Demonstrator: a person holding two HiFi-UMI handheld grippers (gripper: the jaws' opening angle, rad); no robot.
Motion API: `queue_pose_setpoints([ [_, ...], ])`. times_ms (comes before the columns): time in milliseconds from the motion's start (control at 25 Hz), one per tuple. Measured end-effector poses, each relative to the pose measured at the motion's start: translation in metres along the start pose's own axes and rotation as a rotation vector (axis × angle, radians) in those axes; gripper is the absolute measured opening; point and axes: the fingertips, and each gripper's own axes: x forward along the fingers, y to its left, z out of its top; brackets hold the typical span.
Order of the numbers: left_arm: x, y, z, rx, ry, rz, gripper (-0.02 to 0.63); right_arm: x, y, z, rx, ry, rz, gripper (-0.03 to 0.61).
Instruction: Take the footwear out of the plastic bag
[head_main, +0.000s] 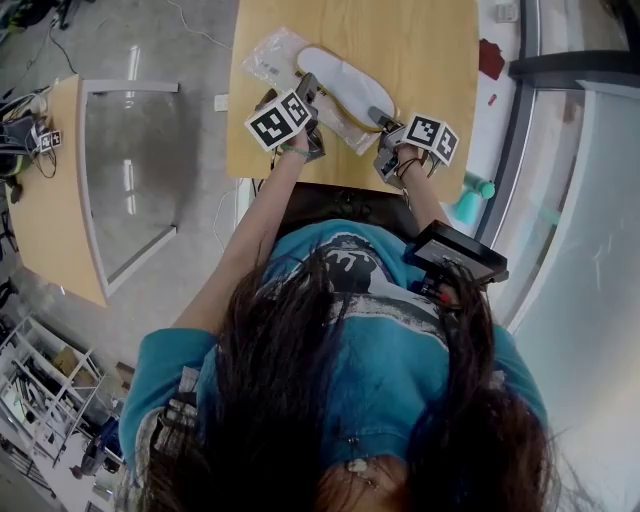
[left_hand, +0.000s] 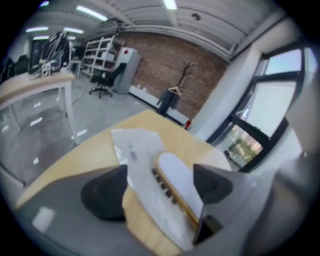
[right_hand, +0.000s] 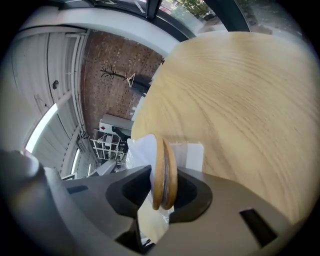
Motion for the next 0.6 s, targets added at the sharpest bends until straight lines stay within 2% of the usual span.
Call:
queue_pose_setpoints([
  [80,-0.006,-0.005,0.006,0.082,-0.027,-0.038,0.403,0.0,0.003,-0.001,-0.012,0.003,0.016,0.1],
  [120,-0.007,-0.008,0.005,0.095,-0.026,-0.063,0.403,0.001,0.005,-0.001,-0.022,0.01,0.027,0.1],
  [200,-0.01,-0.012,-0.002,0.087,-0.006,-0.105,0.403,0.001,0.007,-0.003,-0.05,0.027,0.033,0.126],
  [320,-0.013,-0.015,-0.011,0.088,0.017,-0.149,0.403,-0.003,0.01,-0.004,-0.119,0.043,0.008,0.202],
  [440,-0.019,-0.017,-0.013,0.155,0.006,-0.173,0.403,-0.01,0.012,-0.004,-0.221,0.082,-0.05,0.244],
  [600,-0.033,-0.019,-0.012,0.269,-0.02,-0.169,0.403,-0.031,0.004,0.012,-0.414,0.066,-0.187,0.245],
])
